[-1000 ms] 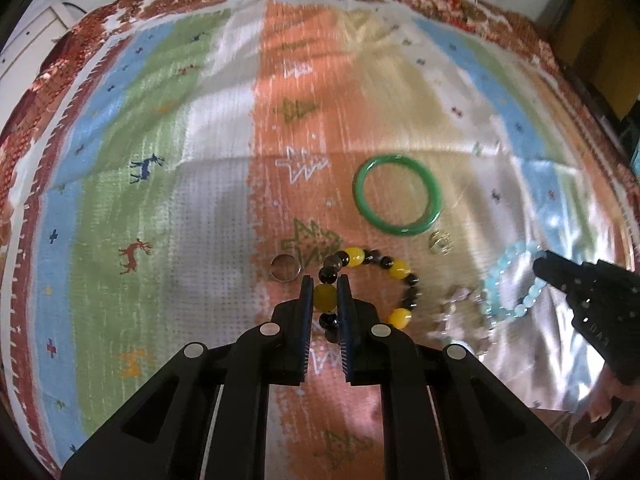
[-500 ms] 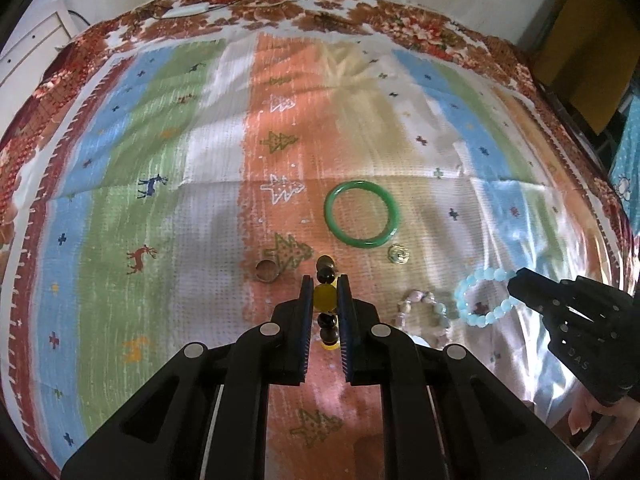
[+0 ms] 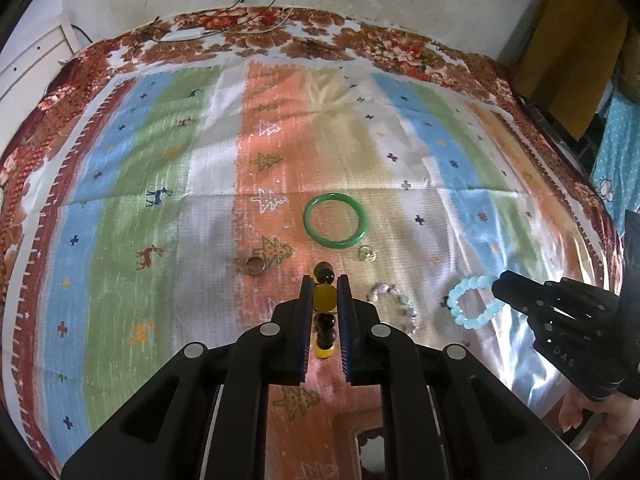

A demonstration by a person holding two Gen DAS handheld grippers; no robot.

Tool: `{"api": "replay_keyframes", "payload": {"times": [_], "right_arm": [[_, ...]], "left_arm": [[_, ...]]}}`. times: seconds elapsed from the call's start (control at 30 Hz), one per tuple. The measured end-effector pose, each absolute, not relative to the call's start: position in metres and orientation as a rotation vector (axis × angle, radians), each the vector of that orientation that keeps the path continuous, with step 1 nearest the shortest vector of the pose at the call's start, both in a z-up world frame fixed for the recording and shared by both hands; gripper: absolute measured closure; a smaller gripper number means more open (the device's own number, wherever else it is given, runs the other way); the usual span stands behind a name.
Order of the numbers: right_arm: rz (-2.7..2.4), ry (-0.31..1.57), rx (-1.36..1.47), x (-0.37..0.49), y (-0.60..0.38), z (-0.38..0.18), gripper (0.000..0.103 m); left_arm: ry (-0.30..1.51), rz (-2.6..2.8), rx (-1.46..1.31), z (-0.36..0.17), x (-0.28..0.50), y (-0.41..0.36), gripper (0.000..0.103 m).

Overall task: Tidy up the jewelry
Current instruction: 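Carry yellow-black bracelet in left tool while right tool carries light blue bracelet to tin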

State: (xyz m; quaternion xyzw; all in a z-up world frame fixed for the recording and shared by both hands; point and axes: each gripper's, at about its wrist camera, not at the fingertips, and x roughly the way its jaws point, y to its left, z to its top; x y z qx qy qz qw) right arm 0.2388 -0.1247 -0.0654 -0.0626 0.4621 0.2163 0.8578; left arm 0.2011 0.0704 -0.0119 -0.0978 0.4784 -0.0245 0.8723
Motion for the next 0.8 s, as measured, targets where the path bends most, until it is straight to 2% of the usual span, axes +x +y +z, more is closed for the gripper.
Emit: {"api": "replay_keyframes", "payload": {"times": [0.8], "right_arm": [[0.491,0.802,-0.126,0.191,-0.128,-0.03,0.091]], "left_arm": [[0.863,-0.106,-0.183,0.02,0.15,0.05,0.092]]}}
